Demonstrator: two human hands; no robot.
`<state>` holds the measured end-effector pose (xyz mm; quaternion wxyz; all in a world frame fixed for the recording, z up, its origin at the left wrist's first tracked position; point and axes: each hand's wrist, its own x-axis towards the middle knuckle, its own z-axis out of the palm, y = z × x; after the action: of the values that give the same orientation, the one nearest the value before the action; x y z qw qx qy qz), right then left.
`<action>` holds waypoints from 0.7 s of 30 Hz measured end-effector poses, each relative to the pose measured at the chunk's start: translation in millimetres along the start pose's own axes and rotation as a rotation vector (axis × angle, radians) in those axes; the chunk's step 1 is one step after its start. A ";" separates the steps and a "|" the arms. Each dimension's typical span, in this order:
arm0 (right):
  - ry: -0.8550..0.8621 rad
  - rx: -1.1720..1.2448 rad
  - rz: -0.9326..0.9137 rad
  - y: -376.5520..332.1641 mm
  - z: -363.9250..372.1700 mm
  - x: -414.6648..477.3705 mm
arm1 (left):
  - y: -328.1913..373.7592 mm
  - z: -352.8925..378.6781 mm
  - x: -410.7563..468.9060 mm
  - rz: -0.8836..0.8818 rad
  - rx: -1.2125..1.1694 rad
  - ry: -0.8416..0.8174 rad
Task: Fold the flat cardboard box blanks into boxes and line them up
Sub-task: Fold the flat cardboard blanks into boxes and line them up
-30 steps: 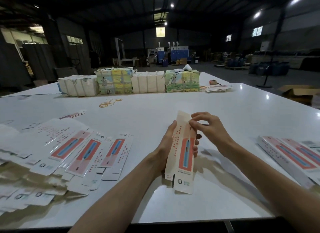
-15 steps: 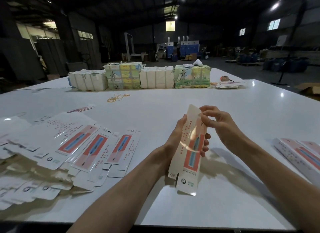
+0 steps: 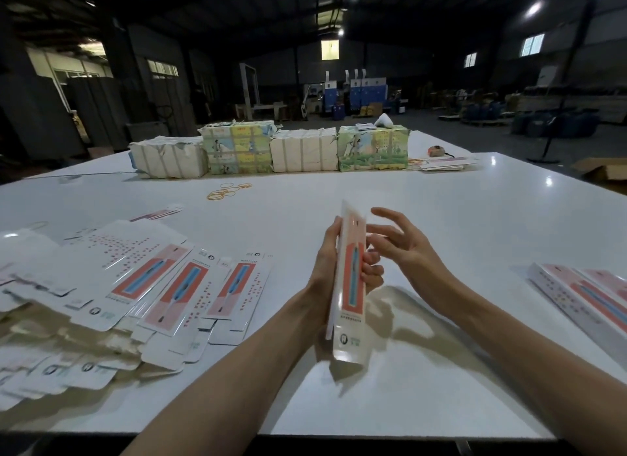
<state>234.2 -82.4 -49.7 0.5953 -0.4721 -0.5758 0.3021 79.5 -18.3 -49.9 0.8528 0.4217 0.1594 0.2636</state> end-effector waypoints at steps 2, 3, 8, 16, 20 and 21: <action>-0.009 -0.040 -0.006 4.3 2.7 -3.5 | -1.3 -5.3 1.1 0.010 0.059 0.016; 0.000 -0.037 -0.006 4.8 2.4 -4.2 | -2.0 -7.8 1.8 0.023 0.093 0.028; 0.057 -0.002 -0.003 3.7 -2.8 -2.0 | -11.4 -7.7 2.8 0.110 0.231 0.109; 0.144 -0.056 0.027 1.8 -8.7 2.2 | -18.4 -5.5 8.8 0.427 0.544 0.180; 0.121 -0.032 0.037 -1.7 -10.0 1.0 | -22.6 0.9 10.3 0.314 0.505 0.106; 0.114 -0.028 0.037 -2.0 -9.6 0.8 | -22.2 -1.4 11.5 0.310 0.497 0.108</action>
<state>243.4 -84.5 -46.5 0.6147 -0.5073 -0.5363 0.2778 95.1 -21.9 -69.2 0.6631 0.6223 0.1980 0.3658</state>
